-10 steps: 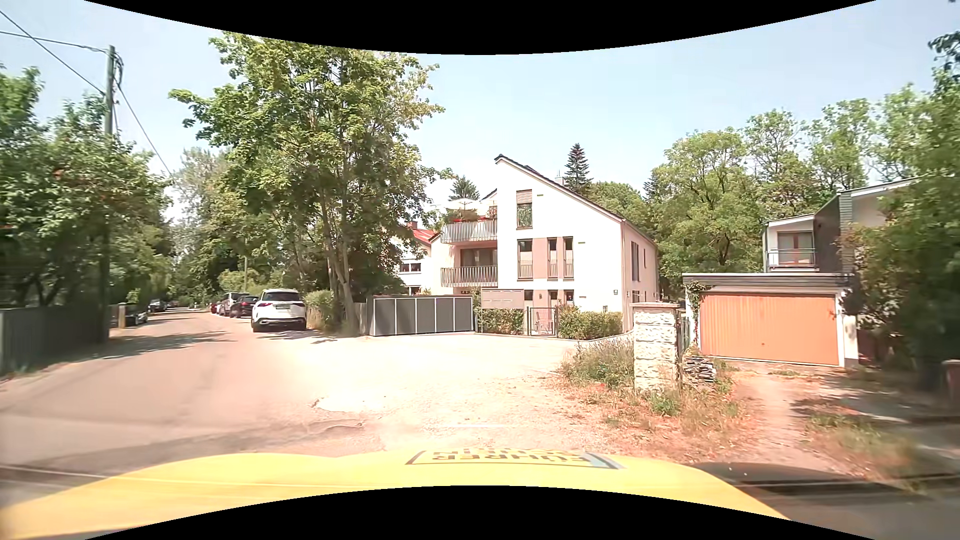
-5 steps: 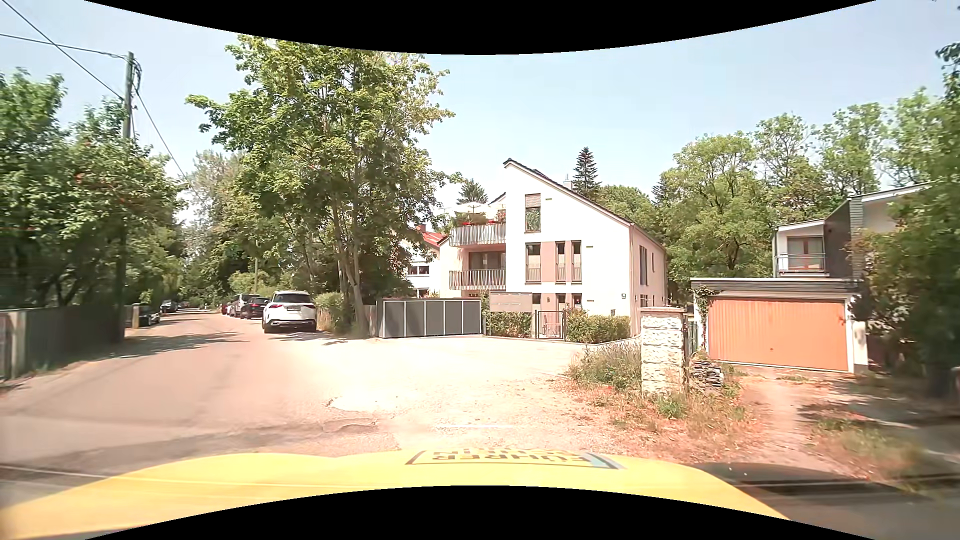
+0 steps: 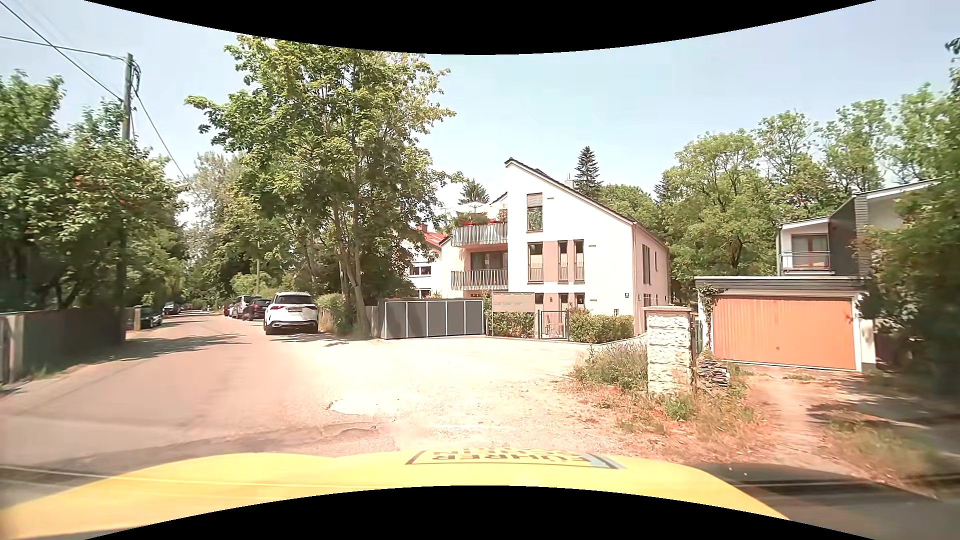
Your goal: Follow the waypoints while adhering to traffic rules and regulations
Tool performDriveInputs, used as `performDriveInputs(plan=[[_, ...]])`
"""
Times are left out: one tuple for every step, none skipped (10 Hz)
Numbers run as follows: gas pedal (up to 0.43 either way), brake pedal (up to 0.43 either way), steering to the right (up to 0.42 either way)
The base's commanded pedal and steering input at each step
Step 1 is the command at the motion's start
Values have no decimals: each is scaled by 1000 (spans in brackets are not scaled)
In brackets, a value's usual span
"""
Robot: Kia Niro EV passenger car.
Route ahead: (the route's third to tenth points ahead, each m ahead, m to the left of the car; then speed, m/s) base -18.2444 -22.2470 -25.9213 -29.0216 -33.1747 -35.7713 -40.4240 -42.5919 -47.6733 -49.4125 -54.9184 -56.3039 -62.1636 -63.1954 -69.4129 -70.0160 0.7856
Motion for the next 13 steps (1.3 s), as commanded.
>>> performDriveInputs(plan=[[220, 0, -459], [240, 0, -522], [248, 0, -565], [248, 0, -589], [248, 0, -607], [248, 0, -612], [248, 0, -612], [248, 0, -612], [248, 0, -611], [248, 0, -609], [240, 0, -603], [240, 0, -592], [240, 0, -573]])
